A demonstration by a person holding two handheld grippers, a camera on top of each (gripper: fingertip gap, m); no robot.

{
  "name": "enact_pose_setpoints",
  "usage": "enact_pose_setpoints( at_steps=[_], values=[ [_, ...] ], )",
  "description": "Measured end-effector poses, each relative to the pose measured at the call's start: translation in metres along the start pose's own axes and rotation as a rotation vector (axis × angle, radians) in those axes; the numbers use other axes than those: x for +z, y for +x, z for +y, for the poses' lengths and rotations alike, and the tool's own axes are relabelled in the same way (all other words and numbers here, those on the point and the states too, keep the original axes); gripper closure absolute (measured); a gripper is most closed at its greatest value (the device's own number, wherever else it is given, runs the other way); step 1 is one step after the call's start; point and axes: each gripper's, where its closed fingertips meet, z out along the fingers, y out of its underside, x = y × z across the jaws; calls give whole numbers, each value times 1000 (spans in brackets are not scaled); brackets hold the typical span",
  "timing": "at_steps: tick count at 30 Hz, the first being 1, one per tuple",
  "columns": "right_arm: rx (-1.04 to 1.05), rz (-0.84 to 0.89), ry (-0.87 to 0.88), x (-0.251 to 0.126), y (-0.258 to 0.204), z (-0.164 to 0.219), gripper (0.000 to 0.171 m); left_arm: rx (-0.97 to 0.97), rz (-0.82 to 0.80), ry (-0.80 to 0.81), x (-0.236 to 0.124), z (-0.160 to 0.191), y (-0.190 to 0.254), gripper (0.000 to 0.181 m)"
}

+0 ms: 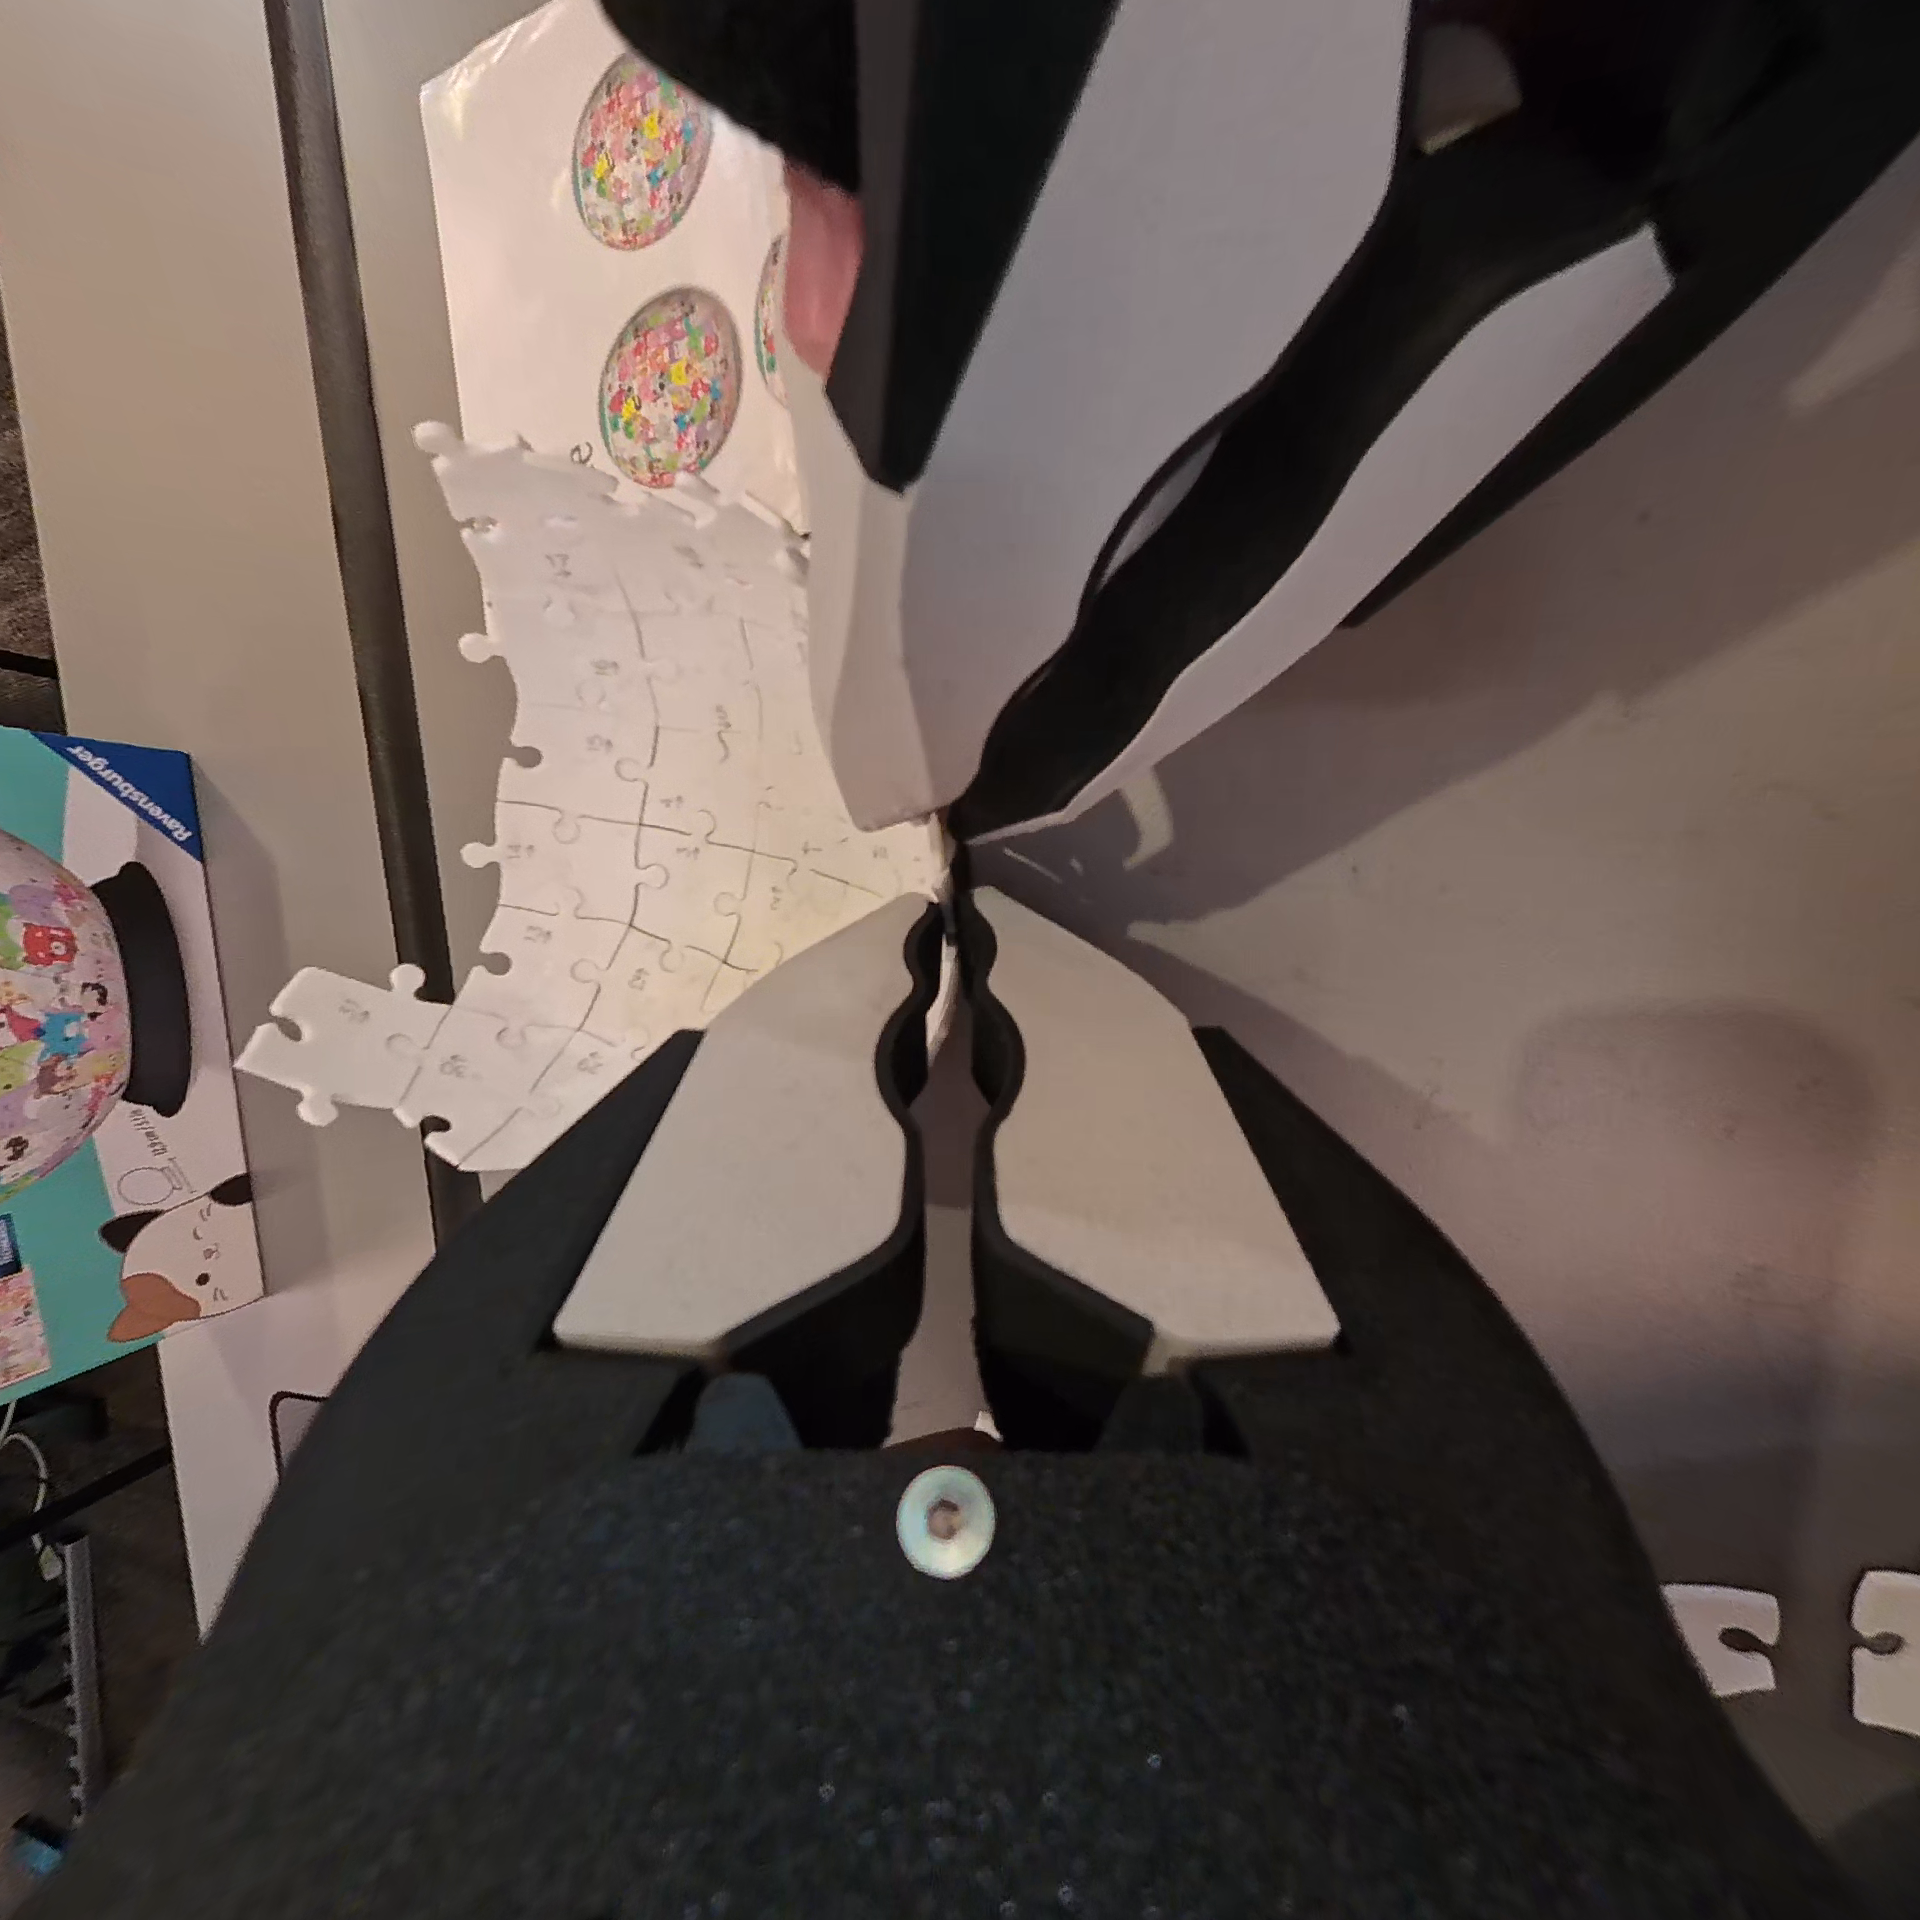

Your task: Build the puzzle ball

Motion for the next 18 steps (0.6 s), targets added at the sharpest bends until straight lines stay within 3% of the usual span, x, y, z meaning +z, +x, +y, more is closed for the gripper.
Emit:
enact_pose_setpoints(
  at_steps=[18],
  values=[
    [57, -53, 12, -4, -4, 0, 154, -2, 19, 3, -1, -1, 3, 176]
  ],
)
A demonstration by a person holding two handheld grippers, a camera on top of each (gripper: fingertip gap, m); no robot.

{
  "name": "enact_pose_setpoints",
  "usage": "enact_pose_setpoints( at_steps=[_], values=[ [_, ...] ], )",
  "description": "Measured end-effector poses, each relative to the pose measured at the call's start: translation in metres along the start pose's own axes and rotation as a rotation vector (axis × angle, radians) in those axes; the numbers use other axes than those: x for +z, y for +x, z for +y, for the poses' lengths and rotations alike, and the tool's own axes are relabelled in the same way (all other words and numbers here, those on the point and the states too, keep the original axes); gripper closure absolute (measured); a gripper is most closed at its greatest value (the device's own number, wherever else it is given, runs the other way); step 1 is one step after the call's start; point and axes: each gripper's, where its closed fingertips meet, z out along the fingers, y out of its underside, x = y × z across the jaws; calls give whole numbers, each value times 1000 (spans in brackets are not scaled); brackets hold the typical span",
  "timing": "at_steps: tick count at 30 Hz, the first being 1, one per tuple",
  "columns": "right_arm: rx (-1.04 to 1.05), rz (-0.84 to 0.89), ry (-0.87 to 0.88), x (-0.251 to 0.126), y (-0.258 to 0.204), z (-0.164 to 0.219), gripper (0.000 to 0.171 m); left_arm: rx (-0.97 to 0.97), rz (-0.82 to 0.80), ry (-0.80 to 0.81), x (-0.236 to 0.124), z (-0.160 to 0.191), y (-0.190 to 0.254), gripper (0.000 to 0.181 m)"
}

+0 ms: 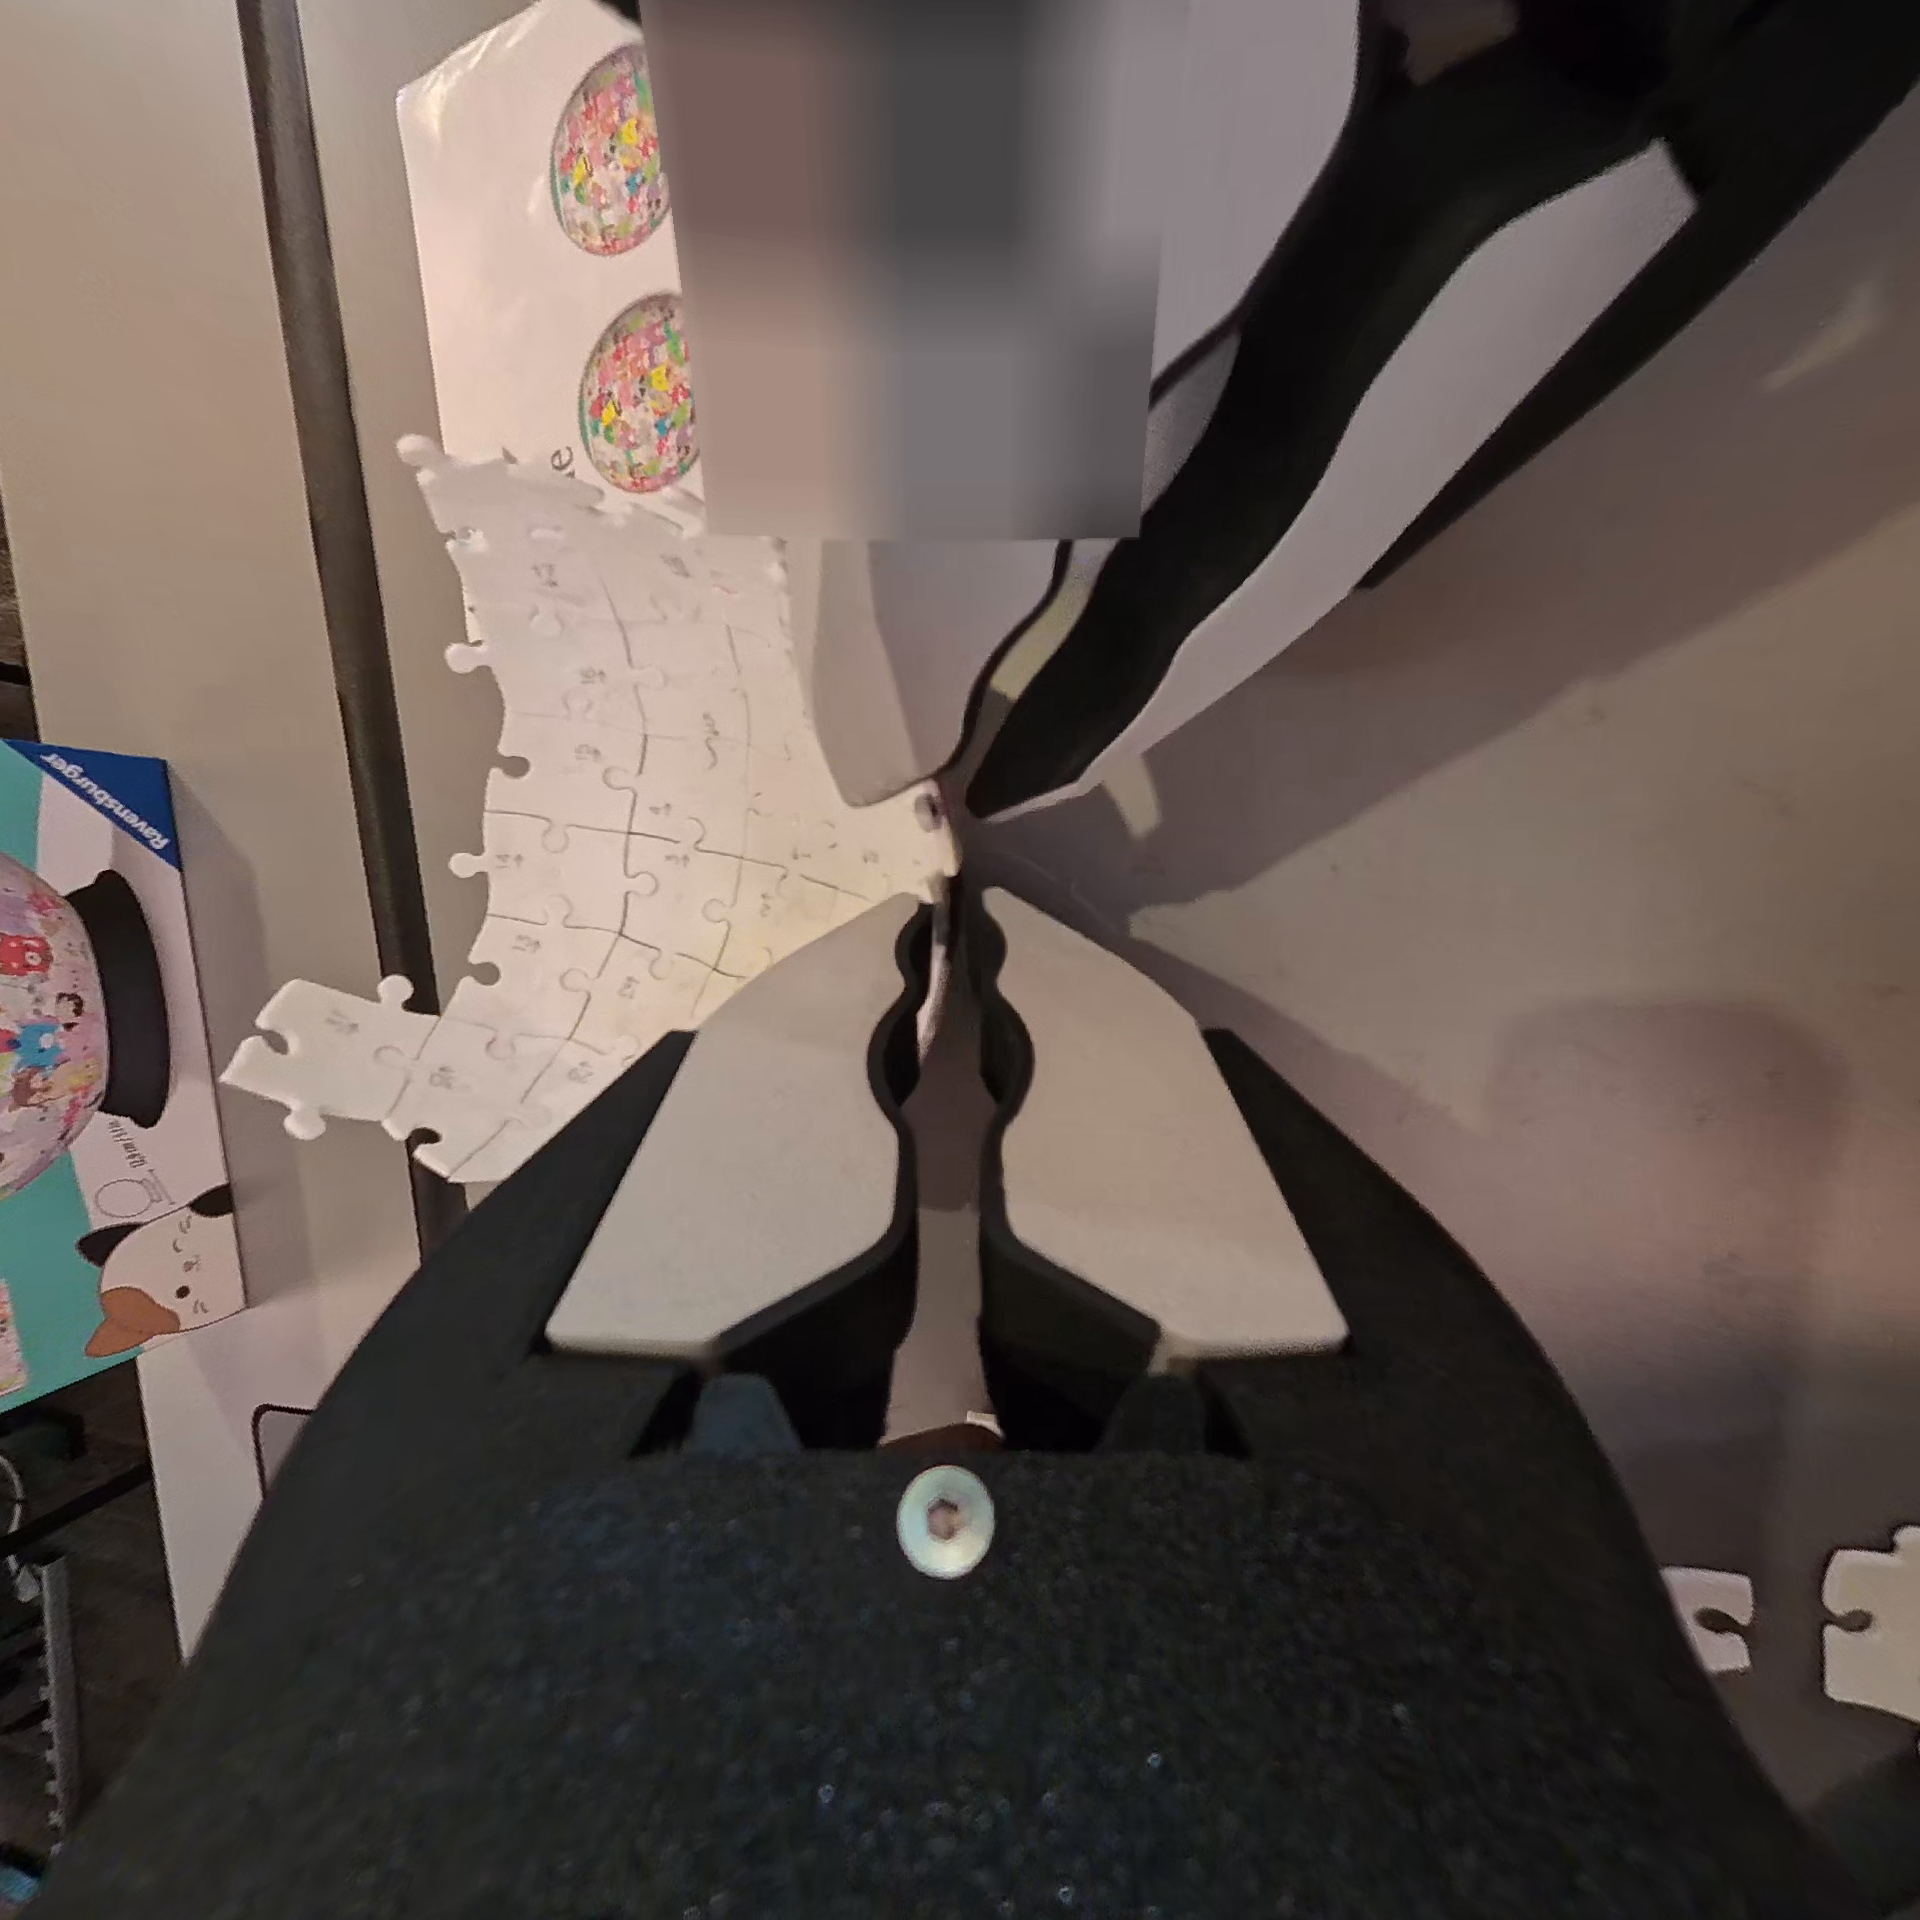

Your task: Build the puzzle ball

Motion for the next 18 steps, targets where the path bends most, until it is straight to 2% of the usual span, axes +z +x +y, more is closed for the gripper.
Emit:
enact_pose_setpoints(
  at_steps=[3, 7, 10, 12, 16, 18],
  values=[
    [24, -4, 22, -6, 0, -2, 153, -27, 17, 22, -7, -3, 0, 166],
    [134, 0, 109, -21, 1, -14, 153, -56, -19, 105, -34, -11, -12, 165],
    [279, 15, 178, -31, 3, -20, 153, -95, -72, 204, -68, -21, -24, 165],
    [413, -4, 232, -35, -1, -27, 152, -137, -117, 286, -94, -30, -34, 158],
    [581, -67, 279, -51, -25, -42, 145, -224, -173, 453, -146, -49, -42, 153],
    [646, -63, 331, -72, -33, -53, 146, -249, -184, 452, -164, -53, -42, 143]
  ],
)
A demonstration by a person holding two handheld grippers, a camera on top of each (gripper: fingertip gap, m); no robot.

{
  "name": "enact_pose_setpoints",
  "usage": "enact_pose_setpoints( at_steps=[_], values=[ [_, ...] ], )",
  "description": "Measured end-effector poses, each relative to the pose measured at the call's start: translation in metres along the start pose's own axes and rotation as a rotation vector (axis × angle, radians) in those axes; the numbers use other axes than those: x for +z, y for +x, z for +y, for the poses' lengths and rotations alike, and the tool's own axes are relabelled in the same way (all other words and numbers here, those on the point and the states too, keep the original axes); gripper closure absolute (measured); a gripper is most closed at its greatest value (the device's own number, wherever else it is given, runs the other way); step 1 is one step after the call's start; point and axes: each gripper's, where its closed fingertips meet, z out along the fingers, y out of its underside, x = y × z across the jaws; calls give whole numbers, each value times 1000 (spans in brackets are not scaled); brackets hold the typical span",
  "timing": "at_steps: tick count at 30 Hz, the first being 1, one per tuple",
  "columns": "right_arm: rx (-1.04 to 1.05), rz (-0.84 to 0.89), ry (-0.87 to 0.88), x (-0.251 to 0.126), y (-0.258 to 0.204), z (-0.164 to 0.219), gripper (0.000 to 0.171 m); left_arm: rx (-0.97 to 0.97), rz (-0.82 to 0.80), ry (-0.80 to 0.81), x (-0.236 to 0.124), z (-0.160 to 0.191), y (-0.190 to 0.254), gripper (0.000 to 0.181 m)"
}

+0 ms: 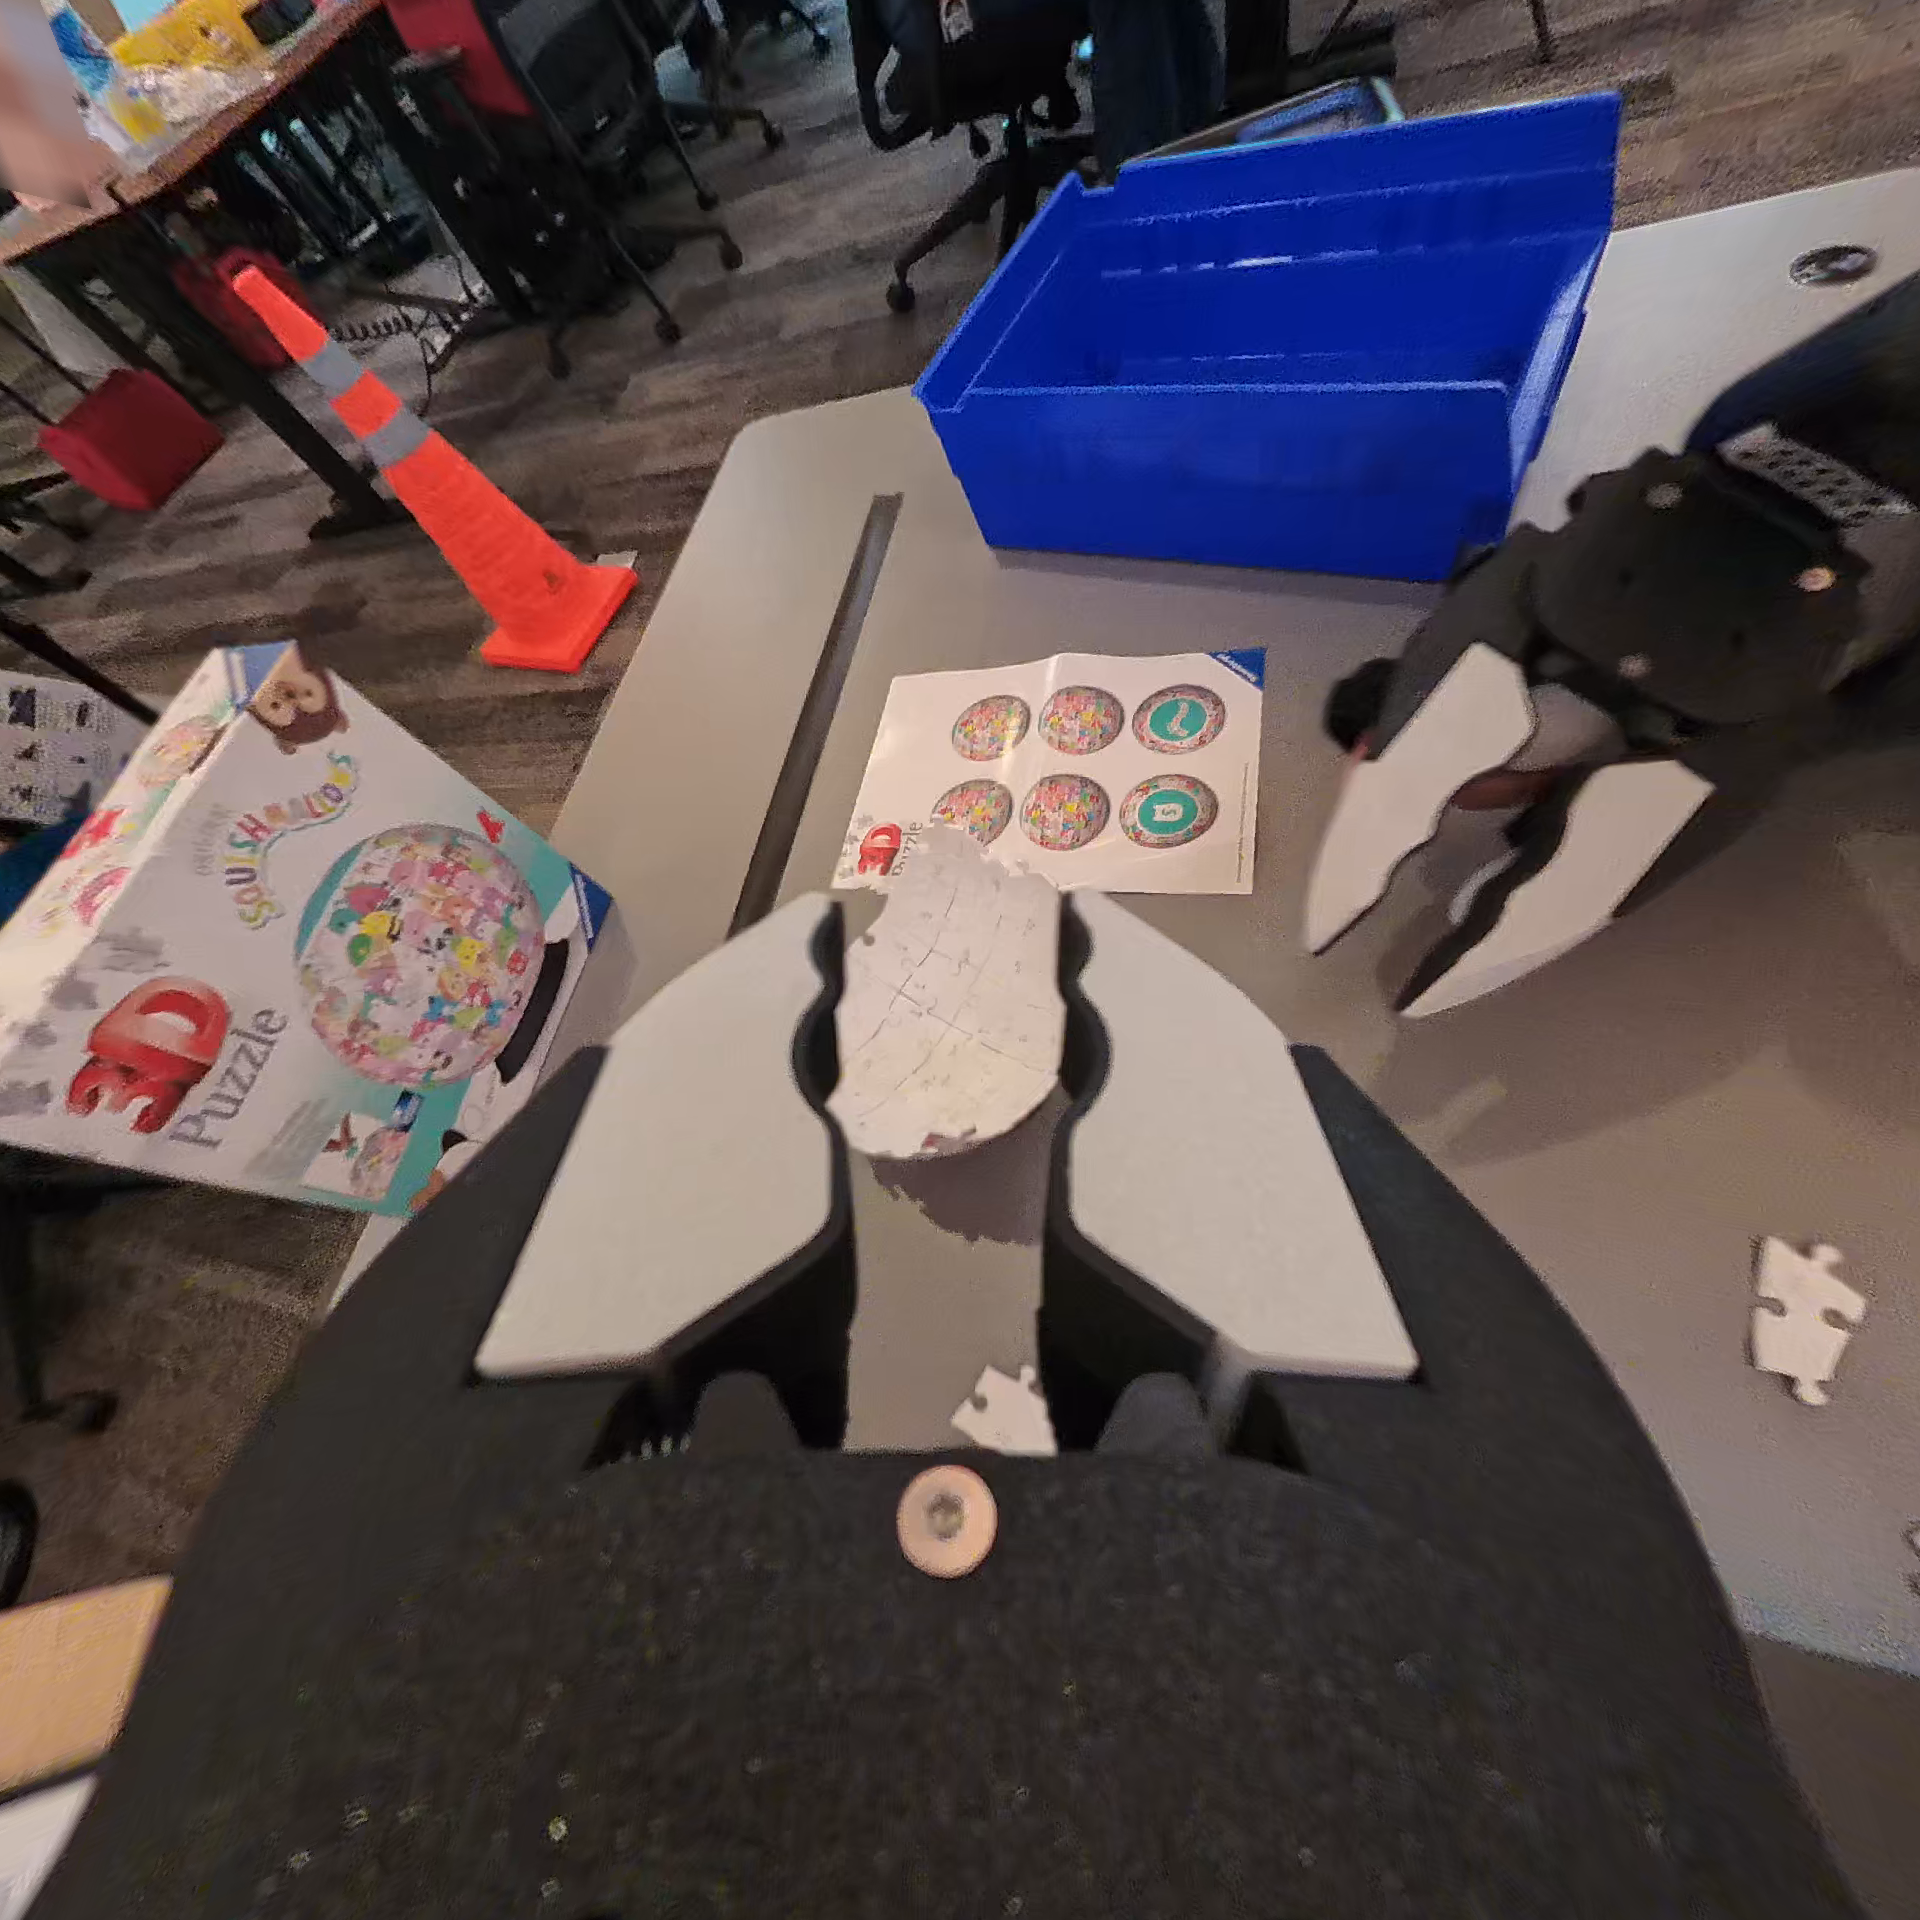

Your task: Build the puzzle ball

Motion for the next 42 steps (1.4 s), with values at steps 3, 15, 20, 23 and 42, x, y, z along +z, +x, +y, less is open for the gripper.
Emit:
enact_pose_setpoints(
  at_steps=[3, 15, 20, 23, 42],
  values=[
    [120, -71, 79, -22, -33, -13, 146, -32, -39, -105, -19, -3, 0, 119],
    [258, -89, 52, -97, -78, -6, 143, -161, -257, -244, -77, 42, 118, 120],
    [294, -38, 10, -106, -72, 0, 140, -454, -241, -153, -50, 81, 189, 127],
    [306, 5, -61, -102, -60, 7, 135, -524, -302, -219, -41, 113, 182, 124],
    [972, 102, -269, 28, 137, 63, 119, -1000, -121, -278, 85, 140, -60, 128]
  ],
)
